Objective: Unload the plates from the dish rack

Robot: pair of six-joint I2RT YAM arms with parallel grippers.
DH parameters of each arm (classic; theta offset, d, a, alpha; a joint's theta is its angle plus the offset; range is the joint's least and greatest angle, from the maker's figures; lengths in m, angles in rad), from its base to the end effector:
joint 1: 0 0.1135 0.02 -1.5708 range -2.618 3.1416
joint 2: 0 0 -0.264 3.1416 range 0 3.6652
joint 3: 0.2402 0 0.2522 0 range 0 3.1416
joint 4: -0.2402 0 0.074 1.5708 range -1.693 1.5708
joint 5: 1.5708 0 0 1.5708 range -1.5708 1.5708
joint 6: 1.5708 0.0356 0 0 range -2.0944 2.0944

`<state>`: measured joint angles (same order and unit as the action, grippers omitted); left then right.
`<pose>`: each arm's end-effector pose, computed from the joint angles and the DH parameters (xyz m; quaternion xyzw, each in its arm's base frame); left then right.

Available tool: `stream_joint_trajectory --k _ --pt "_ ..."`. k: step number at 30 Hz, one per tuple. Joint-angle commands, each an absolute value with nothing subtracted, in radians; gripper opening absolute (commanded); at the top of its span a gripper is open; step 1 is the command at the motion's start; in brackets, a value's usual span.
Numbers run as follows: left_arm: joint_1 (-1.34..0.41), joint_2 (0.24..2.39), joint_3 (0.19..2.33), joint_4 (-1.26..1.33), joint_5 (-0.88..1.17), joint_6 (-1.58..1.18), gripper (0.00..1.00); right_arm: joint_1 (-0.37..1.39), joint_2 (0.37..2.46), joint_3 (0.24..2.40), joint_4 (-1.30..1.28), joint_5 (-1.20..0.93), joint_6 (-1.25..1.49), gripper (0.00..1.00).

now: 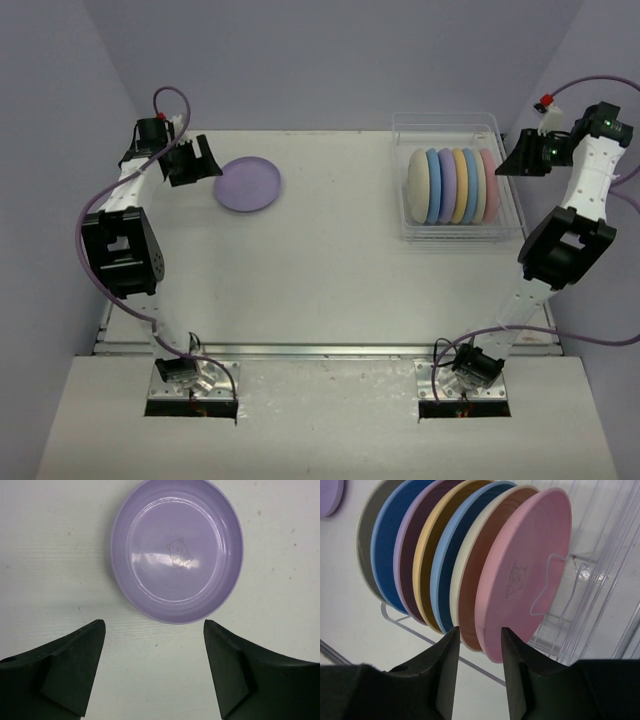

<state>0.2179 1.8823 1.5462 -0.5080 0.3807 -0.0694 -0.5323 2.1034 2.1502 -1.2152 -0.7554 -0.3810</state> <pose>0.4159 0.0785 0.2606 -0.0648 0.9180 -0.1505 0.3611 0.3873 -0.1998 0.3204 -0.0046 0.9137 0.2424 0.3261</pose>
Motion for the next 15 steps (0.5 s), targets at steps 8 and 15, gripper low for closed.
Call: stream_joint_trajectory --k 8,15 --pt "0.200 1.748 1.490 -0.461 0.398 -0.026 0.79 -0.532 2.157 2.135 -1.227 -0.796 -0.416 0.38" --pt "0.196 1.737 1.494 -0.468 0.397 -0.026 0.79 -0.522 2.191 2.115 -1.207 -0.800 -0.407 0.37"
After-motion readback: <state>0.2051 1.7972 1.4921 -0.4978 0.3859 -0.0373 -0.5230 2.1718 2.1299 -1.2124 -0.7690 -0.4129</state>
